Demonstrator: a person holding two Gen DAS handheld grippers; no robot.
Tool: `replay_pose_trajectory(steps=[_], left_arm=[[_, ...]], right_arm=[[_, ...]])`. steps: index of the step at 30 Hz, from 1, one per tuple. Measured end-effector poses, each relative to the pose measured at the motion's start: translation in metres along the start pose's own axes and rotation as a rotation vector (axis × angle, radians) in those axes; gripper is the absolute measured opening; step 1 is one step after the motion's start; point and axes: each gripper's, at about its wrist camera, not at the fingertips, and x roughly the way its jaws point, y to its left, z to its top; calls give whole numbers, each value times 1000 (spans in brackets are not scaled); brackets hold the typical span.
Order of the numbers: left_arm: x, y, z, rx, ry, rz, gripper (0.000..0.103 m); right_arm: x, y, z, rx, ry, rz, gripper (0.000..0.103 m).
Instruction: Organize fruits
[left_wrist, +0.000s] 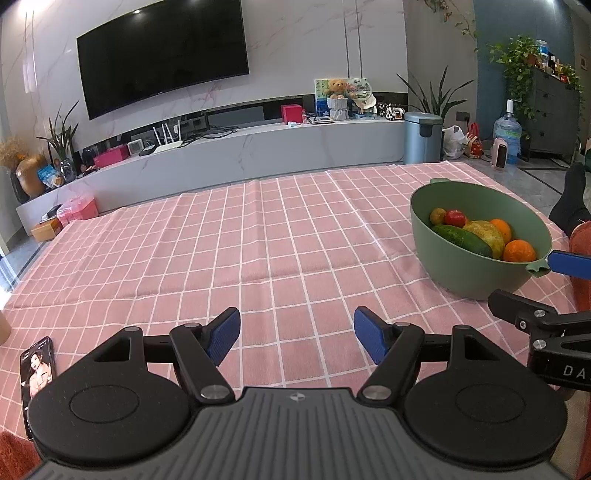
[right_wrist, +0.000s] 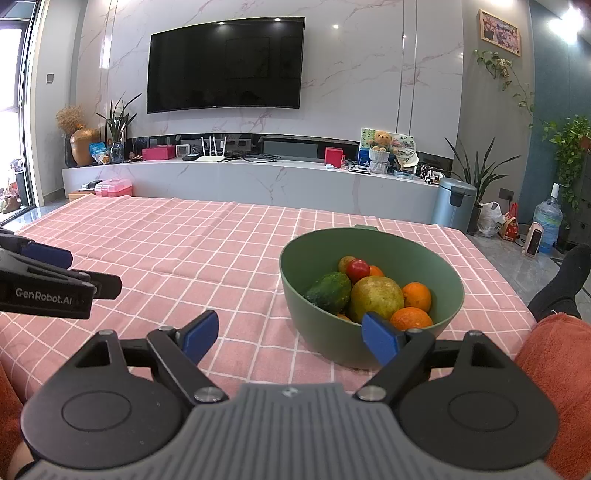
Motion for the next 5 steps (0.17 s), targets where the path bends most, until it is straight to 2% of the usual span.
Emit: replay_pose_trajectory(steps=[5], left_arm=[[-2,-2,0,13,-16,6,83]], right_arm=[[0,0,0,-1,0,0,82]])
